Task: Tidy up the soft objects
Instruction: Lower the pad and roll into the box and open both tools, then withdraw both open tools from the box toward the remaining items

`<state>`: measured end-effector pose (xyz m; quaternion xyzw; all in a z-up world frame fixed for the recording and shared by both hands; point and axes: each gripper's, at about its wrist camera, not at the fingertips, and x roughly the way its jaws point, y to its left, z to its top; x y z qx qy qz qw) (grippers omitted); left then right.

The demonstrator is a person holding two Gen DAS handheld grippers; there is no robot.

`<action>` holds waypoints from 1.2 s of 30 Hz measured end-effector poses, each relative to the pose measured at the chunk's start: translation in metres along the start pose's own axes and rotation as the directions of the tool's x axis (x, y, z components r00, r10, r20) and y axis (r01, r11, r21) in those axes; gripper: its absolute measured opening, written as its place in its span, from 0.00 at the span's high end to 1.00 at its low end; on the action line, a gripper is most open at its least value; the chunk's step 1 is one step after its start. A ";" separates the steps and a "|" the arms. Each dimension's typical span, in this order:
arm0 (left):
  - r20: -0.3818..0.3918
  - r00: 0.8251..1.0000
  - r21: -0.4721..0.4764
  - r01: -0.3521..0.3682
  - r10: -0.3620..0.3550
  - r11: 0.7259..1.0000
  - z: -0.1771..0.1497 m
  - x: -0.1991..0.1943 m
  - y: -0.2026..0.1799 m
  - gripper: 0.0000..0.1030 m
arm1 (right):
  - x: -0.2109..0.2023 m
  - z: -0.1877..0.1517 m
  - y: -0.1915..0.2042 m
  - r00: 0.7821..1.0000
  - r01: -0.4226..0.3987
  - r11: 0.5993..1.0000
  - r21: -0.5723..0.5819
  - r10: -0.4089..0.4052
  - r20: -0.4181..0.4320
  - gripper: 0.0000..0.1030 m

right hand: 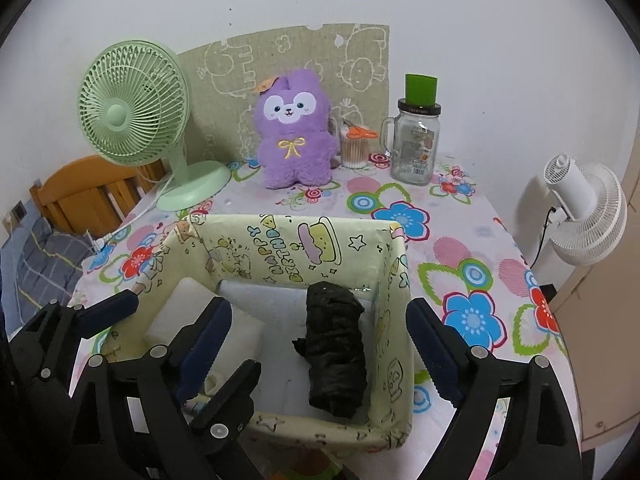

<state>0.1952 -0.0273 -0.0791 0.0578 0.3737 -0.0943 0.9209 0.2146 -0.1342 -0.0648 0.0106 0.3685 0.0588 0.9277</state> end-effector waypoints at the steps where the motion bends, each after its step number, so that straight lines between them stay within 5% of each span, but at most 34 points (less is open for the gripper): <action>1: 0.003 1.000 -0.001 -0.002 0.002 1.000 -0.001 -0.002 0.000 0.00 | -0.002 -0.001 0.000 1.000 0.002 1.000 0.000 -0.002 0.002 0.12; 36: 0.113 0.993 -0.006 -0.016 0.017 1.000 -0.023 -0.071 -0.011 0.00 | -0.071 -0.028 0.008 0.996 0.026 1.000 0.010 -0.027 0.084 0.10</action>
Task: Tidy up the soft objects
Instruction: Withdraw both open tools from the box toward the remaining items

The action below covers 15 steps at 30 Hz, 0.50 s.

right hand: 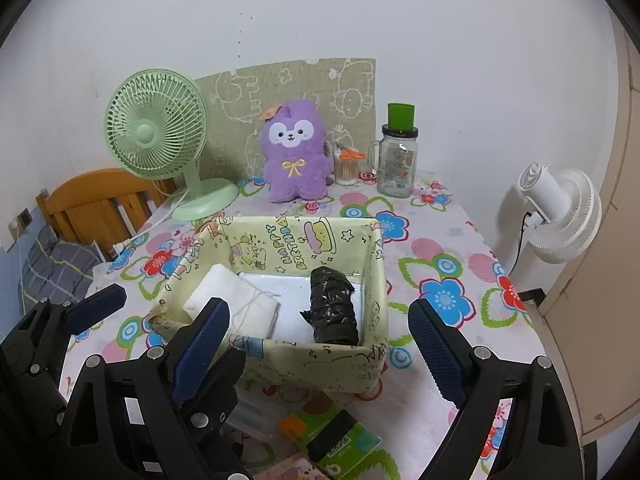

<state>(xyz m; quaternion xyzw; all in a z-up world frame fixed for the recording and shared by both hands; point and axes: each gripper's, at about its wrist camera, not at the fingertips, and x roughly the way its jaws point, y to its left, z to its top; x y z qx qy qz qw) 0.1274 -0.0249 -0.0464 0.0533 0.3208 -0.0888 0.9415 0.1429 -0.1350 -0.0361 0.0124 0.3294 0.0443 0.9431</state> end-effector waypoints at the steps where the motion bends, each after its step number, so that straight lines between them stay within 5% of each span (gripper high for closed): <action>1: 0.002 1.000 0.000 0.000 0.000 1.000 -0.001 -0.002 0.000 0.00 | -0.002 -0.001 0.000 1.000 0.001 1.000 -0.001 -0.001 0.003 0.10; 15: 0.035 0.999 -0.006 -0.009 0.009 1.000 -0.014 -0.031 -0.004 0.00 | -0.033 -0.013 0.004 0.999 0.001 1.000 -0.007 0.000 0.034 0.10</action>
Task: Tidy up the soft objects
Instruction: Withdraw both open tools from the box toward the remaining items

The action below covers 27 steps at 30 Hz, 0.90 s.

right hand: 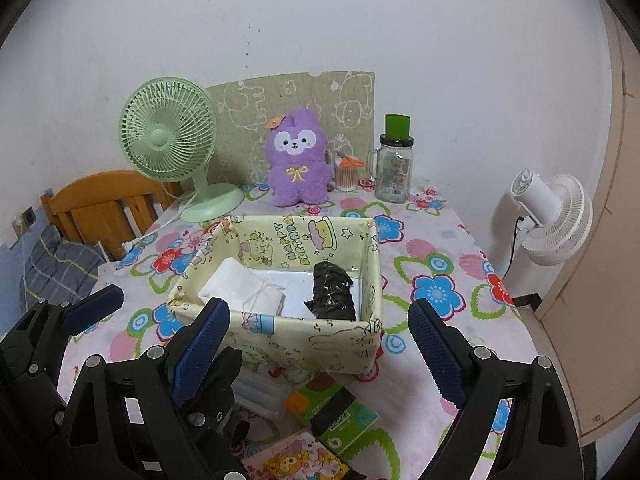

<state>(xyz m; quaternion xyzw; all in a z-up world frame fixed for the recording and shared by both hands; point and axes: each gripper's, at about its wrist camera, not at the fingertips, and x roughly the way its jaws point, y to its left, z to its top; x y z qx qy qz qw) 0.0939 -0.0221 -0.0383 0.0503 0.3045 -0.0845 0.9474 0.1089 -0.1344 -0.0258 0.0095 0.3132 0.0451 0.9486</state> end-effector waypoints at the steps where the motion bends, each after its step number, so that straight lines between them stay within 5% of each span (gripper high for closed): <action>1: 0.002 1.000 0.000 -0.001 0.001 1.000 -0.001 -0.002 0.000 0.00 | -0.002 -0.001 0.000 1.000 0.000 1.000 0.000 0.000 0.001 0.10; 27: 0.016 1.000 -0.031 0.001 0.000 1.000 -0.032 -0.036 -0.003 0.00 | -0.039 -0.030 0.005 1.000 0.013 1.000 -0.012 -0.012 0.026 0.10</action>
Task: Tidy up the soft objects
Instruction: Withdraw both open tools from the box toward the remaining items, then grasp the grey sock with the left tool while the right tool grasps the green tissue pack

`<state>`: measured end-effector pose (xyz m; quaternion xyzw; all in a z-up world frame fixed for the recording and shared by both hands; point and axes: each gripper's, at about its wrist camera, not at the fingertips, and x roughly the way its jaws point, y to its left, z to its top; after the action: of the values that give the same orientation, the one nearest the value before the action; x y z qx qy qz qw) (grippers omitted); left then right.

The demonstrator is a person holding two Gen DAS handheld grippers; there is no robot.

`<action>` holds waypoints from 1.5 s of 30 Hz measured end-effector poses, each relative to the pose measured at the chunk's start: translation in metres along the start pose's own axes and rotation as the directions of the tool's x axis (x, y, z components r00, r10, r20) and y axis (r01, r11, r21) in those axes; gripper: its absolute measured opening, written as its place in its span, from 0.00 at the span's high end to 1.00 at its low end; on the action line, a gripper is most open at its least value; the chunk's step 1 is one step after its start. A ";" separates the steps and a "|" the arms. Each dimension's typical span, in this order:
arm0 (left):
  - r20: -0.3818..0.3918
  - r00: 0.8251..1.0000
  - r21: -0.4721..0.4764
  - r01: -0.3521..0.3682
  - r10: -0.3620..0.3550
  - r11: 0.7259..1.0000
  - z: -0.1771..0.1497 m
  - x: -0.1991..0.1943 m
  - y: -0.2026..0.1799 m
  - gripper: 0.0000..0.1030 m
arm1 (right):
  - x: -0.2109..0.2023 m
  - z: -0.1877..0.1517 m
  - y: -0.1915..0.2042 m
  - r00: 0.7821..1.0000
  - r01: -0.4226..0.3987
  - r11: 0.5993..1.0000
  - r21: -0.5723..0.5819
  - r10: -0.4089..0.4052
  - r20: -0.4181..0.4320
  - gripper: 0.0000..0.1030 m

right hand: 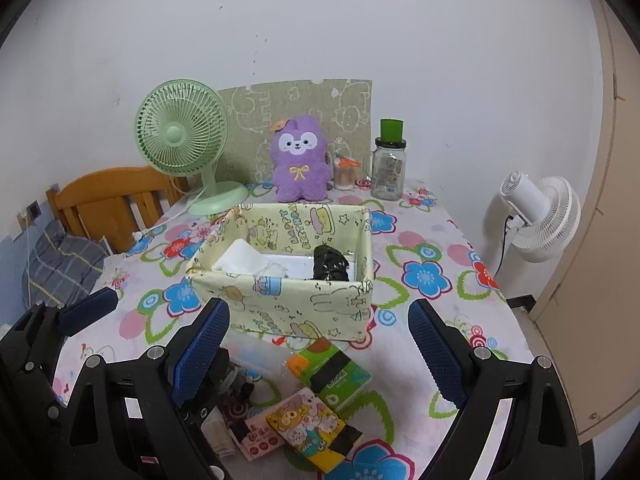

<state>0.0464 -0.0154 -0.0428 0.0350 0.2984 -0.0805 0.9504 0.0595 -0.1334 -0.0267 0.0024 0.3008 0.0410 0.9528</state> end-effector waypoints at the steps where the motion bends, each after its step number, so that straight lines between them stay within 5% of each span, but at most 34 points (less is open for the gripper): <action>1: 0.001 1.000 -0.003 -0.002 0.002 1.000 -0.002 -0.001 0.000 0.00 | -0.001 -0.002 0.000 1.000 0.001 1.000 0.002 -0.001 0.001 0.10; 23: -0.083 0.997 -0.049 -0.013 0.009 0.999 -0.034 0.019 0.013 0.00 | 0.011 -0.029 0.001 0.999 -0.024 1.000 0.010 0.024 -0.026 0.10; 45: -0.191 0.982 -0.066 -0.003 -0.009 0.998 -0.046 0.065 0.024 0.00 | 0.068 -0.041 0.004 0.986 -0.020 1.000 -0.016 0.017 -0.169 0.10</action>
<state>0.0775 0.0045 -0.1177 0.0108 0.3908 -0.0683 0.9179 0.0914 -0.1252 -0.0995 -0.0067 0.3799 0.0525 0.9235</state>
